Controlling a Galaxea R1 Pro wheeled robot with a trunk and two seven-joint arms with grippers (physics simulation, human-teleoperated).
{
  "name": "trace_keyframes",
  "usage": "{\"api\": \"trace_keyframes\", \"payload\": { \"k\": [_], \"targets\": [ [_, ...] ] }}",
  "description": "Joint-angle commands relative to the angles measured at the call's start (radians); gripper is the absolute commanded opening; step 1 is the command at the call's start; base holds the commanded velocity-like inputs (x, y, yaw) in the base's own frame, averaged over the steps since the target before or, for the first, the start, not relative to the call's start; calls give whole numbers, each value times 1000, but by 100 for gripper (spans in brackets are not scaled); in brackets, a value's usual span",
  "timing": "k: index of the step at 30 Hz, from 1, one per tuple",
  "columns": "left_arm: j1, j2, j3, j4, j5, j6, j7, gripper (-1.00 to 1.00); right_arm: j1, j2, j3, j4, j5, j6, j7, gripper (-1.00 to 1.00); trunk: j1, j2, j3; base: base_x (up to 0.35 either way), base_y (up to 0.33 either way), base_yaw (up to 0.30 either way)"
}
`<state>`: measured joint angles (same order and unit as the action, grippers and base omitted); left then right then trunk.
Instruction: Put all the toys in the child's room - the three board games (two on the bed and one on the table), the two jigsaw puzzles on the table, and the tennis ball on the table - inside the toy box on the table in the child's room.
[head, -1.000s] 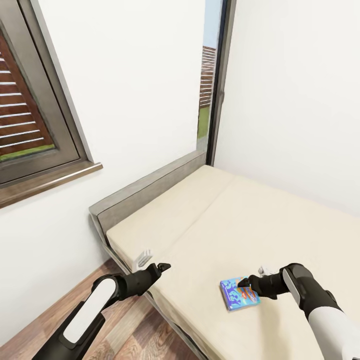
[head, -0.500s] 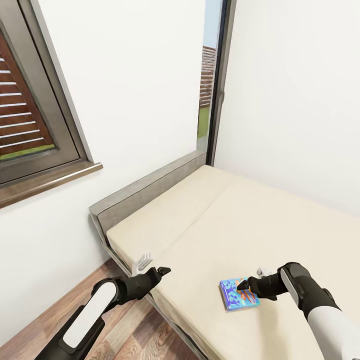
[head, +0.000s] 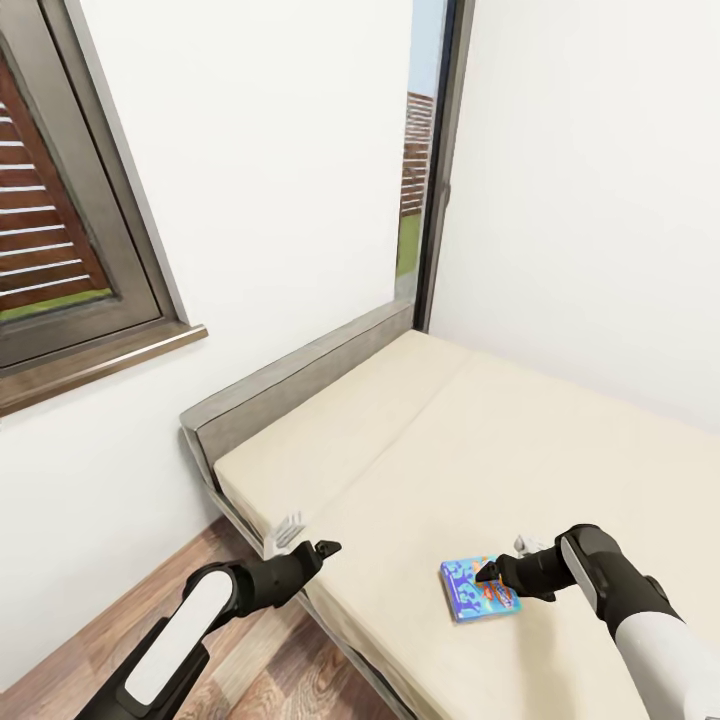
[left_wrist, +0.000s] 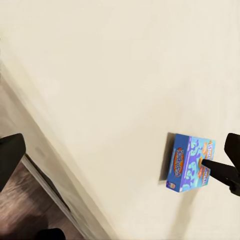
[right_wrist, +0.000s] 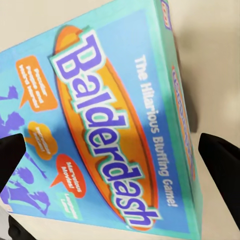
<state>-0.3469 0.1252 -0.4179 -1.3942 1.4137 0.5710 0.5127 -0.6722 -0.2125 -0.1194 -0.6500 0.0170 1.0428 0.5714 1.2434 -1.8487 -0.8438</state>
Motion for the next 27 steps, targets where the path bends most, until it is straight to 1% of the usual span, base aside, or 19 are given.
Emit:
{"api": "trace_keyframes", "payload": {
  "k": [1,6,11,27],
  "targets": [
    [-1,1,-2,-1,10,-2,10,100,0,1,-2,16,-3,4,3,100,0,0,-1,0,0,18],
    [1,1,-2,-1,10,-3,10,100,0,1,-2,16,-3,4,2,100,0,0,-1,0,0,70],
    [1,1,-2,0,10,-4,10,100,0,1,-3,16,-3,4,2,100,0,0,-1,0,0,164],
    [2,-1,-2,4,10,-5,10,100,0,2,-2,16,-3,4,2,100,0,0,-1,0,0,244]
  ]
}}
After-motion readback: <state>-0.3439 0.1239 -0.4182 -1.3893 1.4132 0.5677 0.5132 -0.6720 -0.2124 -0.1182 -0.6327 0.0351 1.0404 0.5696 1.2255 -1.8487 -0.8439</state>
